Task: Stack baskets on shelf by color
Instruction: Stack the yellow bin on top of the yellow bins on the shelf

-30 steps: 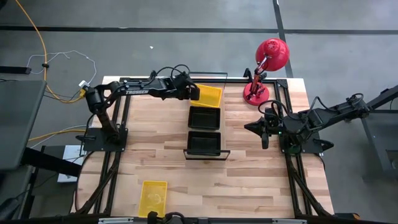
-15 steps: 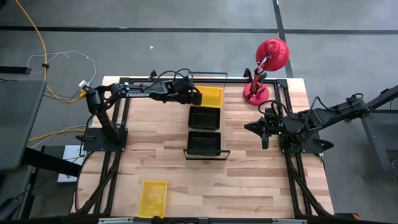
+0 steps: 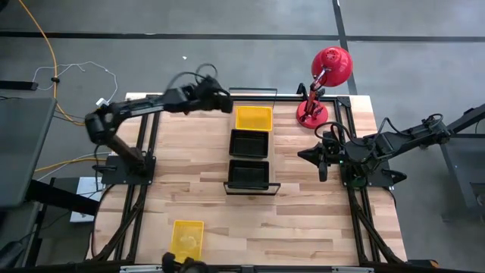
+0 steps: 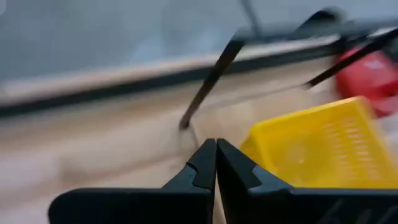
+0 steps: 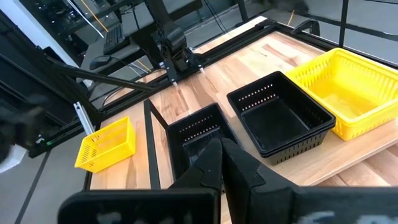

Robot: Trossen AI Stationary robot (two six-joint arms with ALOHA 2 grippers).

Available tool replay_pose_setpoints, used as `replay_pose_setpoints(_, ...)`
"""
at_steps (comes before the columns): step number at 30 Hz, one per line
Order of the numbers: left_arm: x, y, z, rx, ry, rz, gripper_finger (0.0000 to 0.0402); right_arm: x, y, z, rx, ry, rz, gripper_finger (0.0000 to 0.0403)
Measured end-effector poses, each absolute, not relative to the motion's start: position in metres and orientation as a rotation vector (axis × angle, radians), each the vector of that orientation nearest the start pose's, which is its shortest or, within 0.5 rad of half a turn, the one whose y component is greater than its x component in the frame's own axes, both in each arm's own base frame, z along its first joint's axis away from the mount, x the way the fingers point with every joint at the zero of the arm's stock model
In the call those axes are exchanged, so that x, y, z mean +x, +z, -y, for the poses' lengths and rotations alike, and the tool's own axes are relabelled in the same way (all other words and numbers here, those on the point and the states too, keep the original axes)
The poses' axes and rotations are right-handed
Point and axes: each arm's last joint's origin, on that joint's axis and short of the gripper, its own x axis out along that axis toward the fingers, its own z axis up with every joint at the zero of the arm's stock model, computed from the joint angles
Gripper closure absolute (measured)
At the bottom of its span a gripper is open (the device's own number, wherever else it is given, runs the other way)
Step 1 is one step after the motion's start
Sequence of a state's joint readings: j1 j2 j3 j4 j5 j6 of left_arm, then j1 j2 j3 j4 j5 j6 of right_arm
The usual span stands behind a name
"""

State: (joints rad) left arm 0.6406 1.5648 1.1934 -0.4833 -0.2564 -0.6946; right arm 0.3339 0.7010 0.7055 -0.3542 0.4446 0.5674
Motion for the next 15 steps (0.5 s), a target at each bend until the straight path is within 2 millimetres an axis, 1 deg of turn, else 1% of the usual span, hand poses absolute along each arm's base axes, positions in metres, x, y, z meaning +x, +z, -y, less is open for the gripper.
replay_pose_setpoints(2,0.251,0.286,-0.199,-0.683,1.053,-0.507,0.0401,0.147,0.303,-0.038,0.428,-0.206,-0.279,0.0403)
replay_pose_setpoints(4,0.240,0.313,-0.183,-0.604,0.918,-0.474,0.0402,0.147,0.303,-0.037,0.435,-0.208,-0.275,0.0403)
replay_pose_setpoints(6,0.231,0.339,-0.158,-0.534,0.744,-0.428,0.0401,0.147,0.304,-0.038,0.444,-0.207,-0.266,0.0403)
replay_pose_setpoints(8,0.221,0.357,-0.126,-0.464,0.582,-0.370,0.0401,0.148,0.305,-0.038,0.451,-0.204,-0.251,0.0403)
replay_pose_setpoints(10,0.212,0.367,-0.094,-0.418,0.455,-0.289,0.0401,0.148,0.306,-0.038,0.455,-0.206,-0.238,0.0403)
replay_pose_setpoints(11,0.206,0.368,-0.079,-0.407,0.402,-0.251,0.0401,0.148,0.307,-0.038,0.462,-0.207,-0.234,0.0403)
replay_pose_setpoints(13,0.194,0.366,-0.053,-0.413,0.324,-0.172,0.0401,0.148,0.307,-0.038,0.489,-0.208,-0.226,0.0403)
replay_pose_setpoints(15,0.185,0.359,-0.033,-0.437,0.278,-0.094,0.0401,0.148,0.307,-0.038,0.508,-0.210,-0.223,0.0403)
